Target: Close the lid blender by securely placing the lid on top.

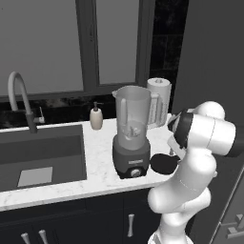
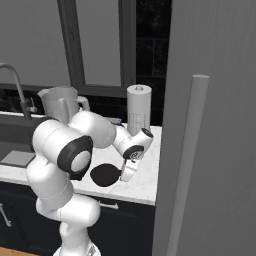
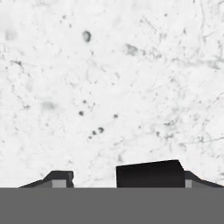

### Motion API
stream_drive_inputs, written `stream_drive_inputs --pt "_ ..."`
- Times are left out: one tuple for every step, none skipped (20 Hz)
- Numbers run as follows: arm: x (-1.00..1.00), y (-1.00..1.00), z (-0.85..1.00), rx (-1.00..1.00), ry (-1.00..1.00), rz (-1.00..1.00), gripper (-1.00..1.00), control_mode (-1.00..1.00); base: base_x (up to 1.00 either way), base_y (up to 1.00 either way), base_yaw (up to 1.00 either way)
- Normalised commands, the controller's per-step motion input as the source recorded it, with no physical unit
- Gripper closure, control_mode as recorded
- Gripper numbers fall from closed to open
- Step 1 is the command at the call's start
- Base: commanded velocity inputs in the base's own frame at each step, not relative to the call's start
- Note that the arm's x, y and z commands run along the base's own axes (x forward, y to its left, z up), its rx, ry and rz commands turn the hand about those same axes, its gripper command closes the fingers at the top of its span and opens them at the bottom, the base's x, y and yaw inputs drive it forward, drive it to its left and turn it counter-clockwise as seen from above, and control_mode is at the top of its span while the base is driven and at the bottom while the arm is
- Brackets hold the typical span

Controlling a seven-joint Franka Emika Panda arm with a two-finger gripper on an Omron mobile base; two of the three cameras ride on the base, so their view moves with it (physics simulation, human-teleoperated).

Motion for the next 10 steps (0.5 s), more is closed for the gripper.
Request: stream_drive_inputs --pt "-0.16 0.08 -0.18 -0.01 0.00 0.00 1.00 -1.00 0.00 0.00 0.00" --pt "-0.21 0.08 -0.11 -0.01 0.00 0.00 1.00 -1.00 0.00 0.00 0.00" --pt "-0.24 0.12 -0.12 0.00 0.00 0.00 1.00 -1.00 0.00 0.00 0.00" --pt "-0.32 0.05 -0.07 0.00 0.00 0.00 1.00 -1.00 0.00 0.00 0.00" --pt "-0.41 0.04 -0.04 0.00 -0.03 0.00 1.00 -1.00 0.00 0.00 0.00" --pt "-0.36 0.04 -0.07 0.00 -0.03 0.00 1.00 -1.00 0.00 0.00 0.00" --pt "-0.45 0.06 0.00 0.00 -0.10 0.00 1.00 -1.00 0.00 0.00 0.00" --pt "-0.44 0.11 0.00 0.00 -0.11 0.00 1.00 -1.00 0.00 0.00 0.00" --pt "-0.40 0.06 0.00 0.00 -0.15 0.00 1.00 -1.00 0.00 0.00 0.00" --pt "-0.46 0.02 0.00 0.00 -0.13 0.00 1.00 -1.00 0.00 0.00 0.00"
